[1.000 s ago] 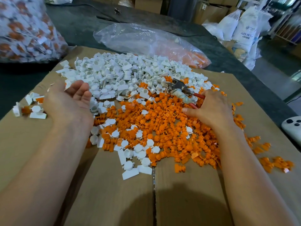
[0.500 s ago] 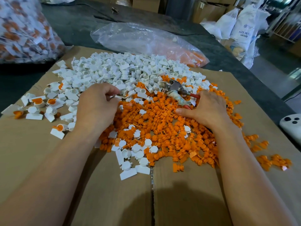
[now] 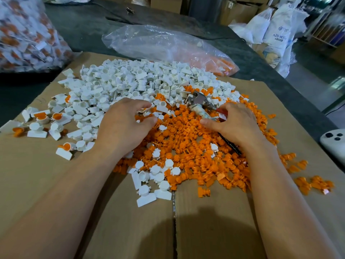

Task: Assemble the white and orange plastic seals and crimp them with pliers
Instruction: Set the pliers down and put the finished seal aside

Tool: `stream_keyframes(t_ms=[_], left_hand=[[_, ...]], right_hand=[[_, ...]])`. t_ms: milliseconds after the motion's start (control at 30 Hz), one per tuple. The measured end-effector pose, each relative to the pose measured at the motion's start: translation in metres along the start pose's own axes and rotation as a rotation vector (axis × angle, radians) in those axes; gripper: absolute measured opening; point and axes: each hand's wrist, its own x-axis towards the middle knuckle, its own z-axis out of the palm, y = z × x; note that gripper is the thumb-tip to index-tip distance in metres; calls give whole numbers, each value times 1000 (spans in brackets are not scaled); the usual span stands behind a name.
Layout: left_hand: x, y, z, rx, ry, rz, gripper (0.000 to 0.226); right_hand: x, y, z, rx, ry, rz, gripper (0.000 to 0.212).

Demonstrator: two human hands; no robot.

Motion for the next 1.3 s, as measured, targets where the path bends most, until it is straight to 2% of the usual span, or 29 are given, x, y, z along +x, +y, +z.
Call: stream_keyframes(t_ms=[133,300,400,467,567,633,767,833,933,1000,1300], left_hand=[[3,1,3,108,-161,52,43],[5,0,6,116,-185,84,44],[6,1,6,27,-112,82,38],[3,3,2,-58,51,94,30],[-1,8,-4,-202,266,36,17],[-2,9,-4,-334,275,-43,13],[0,11,-4,-467,225,-129,32],[0,10,-4,-510,198,-167,34],[-2,11,-4,-595,148,-174,19],[-3,11,-3,-626,117,-171,23],[-3,13,-2,-729,28,-225,26]], right_hand=[[-3,-4,-3,41,87,-17,83],[-9,-10,-9,145,183,-47,71],[-14,-15,-11,273,295,-97,53],[-18,-21,-13,368,341,-163,38],[-27,-33,-14,430,263,-320,22],[-32,-41,-10,413,148,-421,19],[-33,-53,4,259,-10,-551,22],[-32,-56,8,207,-23,-565,26],[-30,-57,12,143,-35,-540,31],[-28,-58,14,110,-50,-524,32],[-24,-62,16,151,-53,-488,18]])
